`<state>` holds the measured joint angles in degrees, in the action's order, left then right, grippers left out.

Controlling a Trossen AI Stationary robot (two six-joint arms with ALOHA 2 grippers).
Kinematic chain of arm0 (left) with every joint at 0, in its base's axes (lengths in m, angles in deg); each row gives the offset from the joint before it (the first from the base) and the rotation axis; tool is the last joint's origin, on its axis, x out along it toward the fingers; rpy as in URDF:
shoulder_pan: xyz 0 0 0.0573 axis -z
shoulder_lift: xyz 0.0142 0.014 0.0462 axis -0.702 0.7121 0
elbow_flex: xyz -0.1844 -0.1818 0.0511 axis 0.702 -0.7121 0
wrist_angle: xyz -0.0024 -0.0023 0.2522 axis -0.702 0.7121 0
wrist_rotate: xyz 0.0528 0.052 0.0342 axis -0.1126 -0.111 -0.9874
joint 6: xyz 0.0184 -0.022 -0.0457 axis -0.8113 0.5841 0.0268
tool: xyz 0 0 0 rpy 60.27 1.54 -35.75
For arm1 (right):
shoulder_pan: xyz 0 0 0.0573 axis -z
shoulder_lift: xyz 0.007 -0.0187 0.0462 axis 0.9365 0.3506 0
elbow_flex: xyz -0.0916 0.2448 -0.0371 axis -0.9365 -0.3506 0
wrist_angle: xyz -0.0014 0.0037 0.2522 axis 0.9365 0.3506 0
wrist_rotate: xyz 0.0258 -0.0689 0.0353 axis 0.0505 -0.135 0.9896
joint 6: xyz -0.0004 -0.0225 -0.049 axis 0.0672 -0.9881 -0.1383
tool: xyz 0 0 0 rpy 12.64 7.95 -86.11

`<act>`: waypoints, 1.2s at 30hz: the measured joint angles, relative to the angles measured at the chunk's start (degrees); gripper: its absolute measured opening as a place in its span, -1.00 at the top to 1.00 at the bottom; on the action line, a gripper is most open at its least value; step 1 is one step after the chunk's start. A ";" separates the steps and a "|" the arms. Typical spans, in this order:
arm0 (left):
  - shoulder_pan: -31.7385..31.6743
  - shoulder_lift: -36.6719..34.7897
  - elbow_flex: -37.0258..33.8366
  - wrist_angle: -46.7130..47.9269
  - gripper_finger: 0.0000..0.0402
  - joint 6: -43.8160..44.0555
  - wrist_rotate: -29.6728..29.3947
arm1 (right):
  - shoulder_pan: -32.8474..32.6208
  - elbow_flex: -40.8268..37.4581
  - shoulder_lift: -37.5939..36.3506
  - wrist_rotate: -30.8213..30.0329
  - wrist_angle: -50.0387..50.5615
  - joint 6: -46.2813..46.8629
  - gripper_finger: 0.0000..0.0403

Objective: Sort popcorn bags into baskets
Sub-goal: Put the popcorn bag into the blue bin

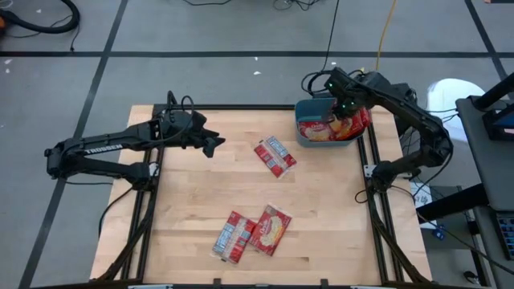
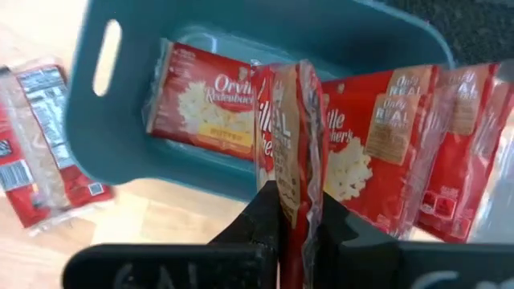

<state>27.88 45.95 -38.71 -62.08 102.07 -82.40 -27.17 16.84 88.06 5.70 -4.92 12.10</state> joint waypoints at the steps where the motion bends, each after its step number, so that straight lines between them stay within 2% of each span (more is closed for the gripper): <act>1: 0.00 0.00 0.00 0.01 -0.05 -0.22 0.00 | 0.00 0.00 0.39 -0.09 0.12 0.14 0.91; 22: 0.00 0.00 0.00 0.02 -0.05 -0.87 0.02 | -0.04 -0.47 7.11 -3.14 0.26 2.87 0.91; 31: 0.00 0.00 0.00 0.00 -0.05 -0.89 0.04 | -0.04 -5.47 7.07 -4.20 -0.18 12.00 0.91; 36: 0.00 0.00 0.00 0.00 -0.05 -0.89 0.07 | -0.04 -7.30 7.07 -4.31 -1.62 13.81 0.91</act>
<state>27.88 45.95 -38.71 -62.08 101.18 -82.33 -27.22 9.54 95.13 1.40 -6.54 25.91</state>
